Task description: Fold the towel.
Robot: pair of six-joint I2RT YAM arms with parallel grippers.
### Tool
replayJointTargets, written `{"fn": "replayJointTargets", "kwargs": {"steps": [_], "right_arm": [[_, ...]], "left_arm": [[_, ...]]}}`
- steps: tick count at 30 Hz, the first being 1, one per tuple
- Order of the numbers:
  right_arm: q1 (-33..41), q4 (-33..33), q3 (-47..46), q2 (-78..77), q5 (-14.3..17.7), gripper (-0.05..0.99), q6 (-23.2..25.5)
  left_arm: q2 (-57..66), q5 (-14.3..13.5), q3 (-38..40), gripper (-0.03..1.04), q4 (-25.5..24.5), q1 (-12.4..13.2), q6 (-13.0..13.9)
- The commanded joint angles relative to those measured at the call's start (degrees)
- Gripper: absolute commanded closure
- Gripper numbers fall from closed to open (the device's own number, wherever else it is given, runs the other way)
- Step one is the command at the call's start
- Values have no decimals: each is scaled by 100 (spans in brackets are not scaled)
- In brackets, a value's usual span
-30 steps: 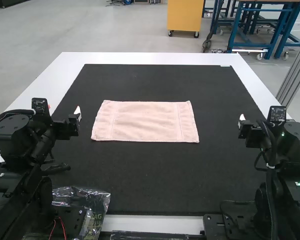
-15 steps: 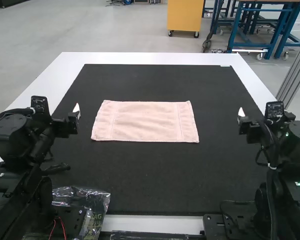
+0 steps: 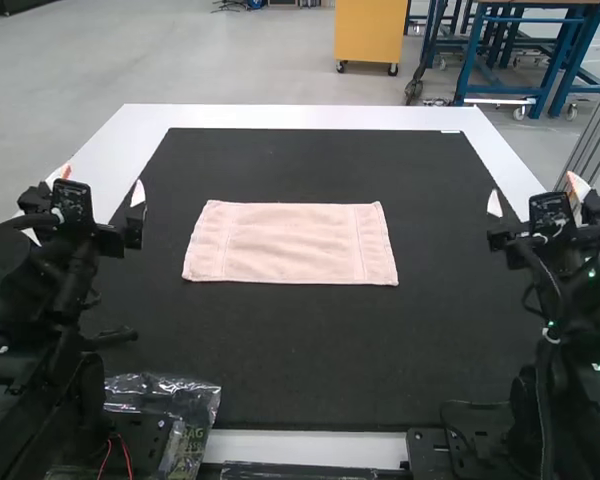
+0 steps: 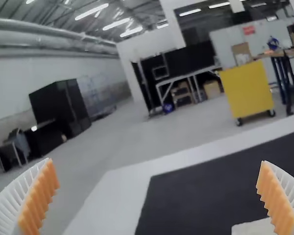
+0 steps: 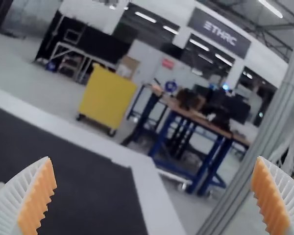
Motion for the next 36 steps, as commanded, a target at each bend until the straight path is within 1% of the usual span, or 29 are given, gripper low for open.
{"fn": "replayJointTargets", "kwargs": {"steps": [1,3,4,5,7,9,10,11,12,14,15,16,17,18,19,20,21,22,23,24,25,26,27,28,29,30,34,36], "right_arm": [[7,47,698,397,12,2,406],[7,29,1164,1021,3,2,802],[-2,29,1410,1408,-6,2,1013],[7,20,1674,1847,-6,2,1259],[-2,20,2175,2779,-120,2,1681],[7,-6,2614,3693,-279,2,1988],[16,-41,2834,4141,-296,2,2138],[25,-155,3054,4554,-375,2,2305],[42,-305,3247,4950,-463,2,2401],[34,-402,3511,5644,-393,2,2656],[42,-410,3599,5952,-472,3,2700],[51,-419,3634,6251,-481,3,2700],[42,-445,3687,6549,-577,3,2727],[51,-533,3722,6831,-841,3,2815],[60,-586,3731,7086,-929,3,2858],[51,-630,3722,7314,-938,3,2858],[25,-630,3713,7437,-946,3,2894],[16,-630,3687,7490,-955,2,2911],[25,-604,3616,7499,-920,2,2911],[34,-507,3537,7481,-894,2,2894],[51,-375,3440,7446,-867,2,2894],[60,-235,3361,7384,-771,2,2885],[78,-155,3282,7349,-656,2,2876],[95,-68,3212,7323,-700,3,2885],[113,-50,3186,7332,-832,3,2885],[165,-50,3168,7358,-876,3,2876],[420,3,3212,7727,-964,3,2815],[570,135,3265,8035,-990,3,2823]], "left_arm": [[50,105,379,6,18,19,81],[296,79,625,6,-61,-7,46],[498,70,740,6,-61,-16,-42],[735,70,871,6,-52,-25,-165],[1298,87,1197,6,-43,-25,-472],[2027,149,1566,6,10,-16,-991],[2449,219,1759,6,10,-7,-1255],[2871,298,1961,6,27,19,-1562],[3302,307,2146,6,80,45,-1782],[4128,334,2489,6,247,116,-1879],[4532,421,2656,5,273,160,-1896],[4927,430,2823,6,256,212,-1914],[5376,430,2972,6,185,256,-1984],[5815,483,3130,6,89,300,-2046],[6255,588,3271,6,-17,335,-2081],[6659,738,3403,6,-140,344,-2142],[7037,782,3517,6,-184,353,-2186],[7371,843,3622,5,-254,362,-2151],[7652,1256,3693,5,-254,335,-2090],[7933,1397,3772,5,-298,327,-2037],[8162,1450,3825,5,-315,353,-2019],[8355,1529,3833,5,-272,353,-2028],[8513,1538,3842,5,-228,353,-2019],[8654,1582,3851,5,-149,362,-2037],[8777,1625,3851,5,-43,362,-2046],[8883,1625,3842,5,80,379,-2072],[9313,1713,3886,5,484,537,-2090],[9533,1801,3939,5,660,625,-2090]]}}
